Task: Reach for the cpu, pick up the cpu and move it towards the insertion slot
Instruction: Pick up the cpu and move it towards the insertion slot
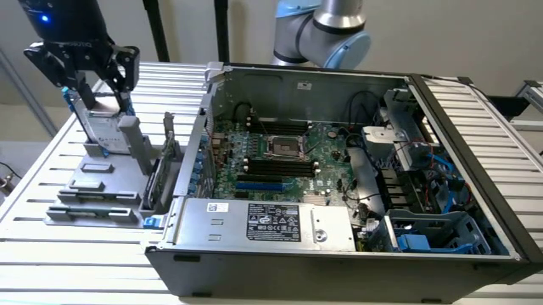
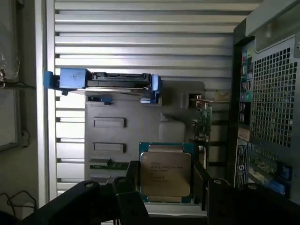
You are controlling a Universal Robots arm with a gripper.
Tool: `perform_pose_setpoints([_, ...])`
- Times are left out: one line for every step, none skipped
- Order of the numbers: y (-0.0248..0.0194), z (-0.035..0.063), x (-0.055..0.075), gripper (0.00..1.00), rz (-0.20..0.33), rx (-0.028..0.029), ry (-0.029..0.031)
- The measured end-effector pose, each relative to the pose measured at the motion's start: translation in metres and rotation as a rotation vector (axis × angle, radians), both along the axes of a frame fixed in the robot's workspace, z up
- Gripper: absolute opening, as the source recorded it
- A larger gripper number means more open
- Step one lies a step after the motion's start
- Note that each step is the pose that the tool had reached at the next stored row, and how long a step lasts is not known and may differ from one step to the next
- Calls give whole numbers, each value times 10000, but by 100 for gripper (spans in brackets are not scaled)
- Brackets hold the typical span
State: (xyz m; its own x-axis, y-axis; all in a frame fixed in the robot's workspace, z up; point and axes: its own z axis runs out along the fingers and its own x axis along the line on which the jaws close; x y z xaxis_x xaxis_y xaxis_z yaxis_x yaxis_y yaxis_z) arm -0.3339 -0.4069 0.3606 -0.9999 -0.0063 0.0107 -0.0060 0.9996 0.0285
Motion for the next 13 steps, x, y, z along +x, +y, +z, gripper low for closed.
perform_pose_setpoints([0, 13, 45, 55, 0, 17, 1])
perform_pose_setpoints([0, 28, 90, 55, 0, 33, 5])
perform_pose_setpoints([0, 39, 135, 55, 0, 47, 7])
perform_pose_setpoints([0, 51, 181, 55, 0, 59, 9])
perform_pose_setpoints([0, 61, 224, 55, 0, 68, 12])
perform_pose_setpoints([0, 71, 270, 55, 1, 80, 13])
perform_pose_setpoints([0, 81, 316, 55, 1, 91, 14])
perform_pose_setpoints([0, 93, 364, 55, 0, 101, 18])
perform_pose_setpoints([0, 102, 408, 55, 0, 112, 18])
perform_pose_setpoints([0, 111, 452, 55, 0, 123, 20])
perform_pose_setpoints([0, 121, 497, 55, 1, 134, 22])
perform_pose_setpoints([-1, 131, 546, 55, 1, 145, 25])
perform_pose_setpoints([0, 140, 591, 55, 0, 155, 27])
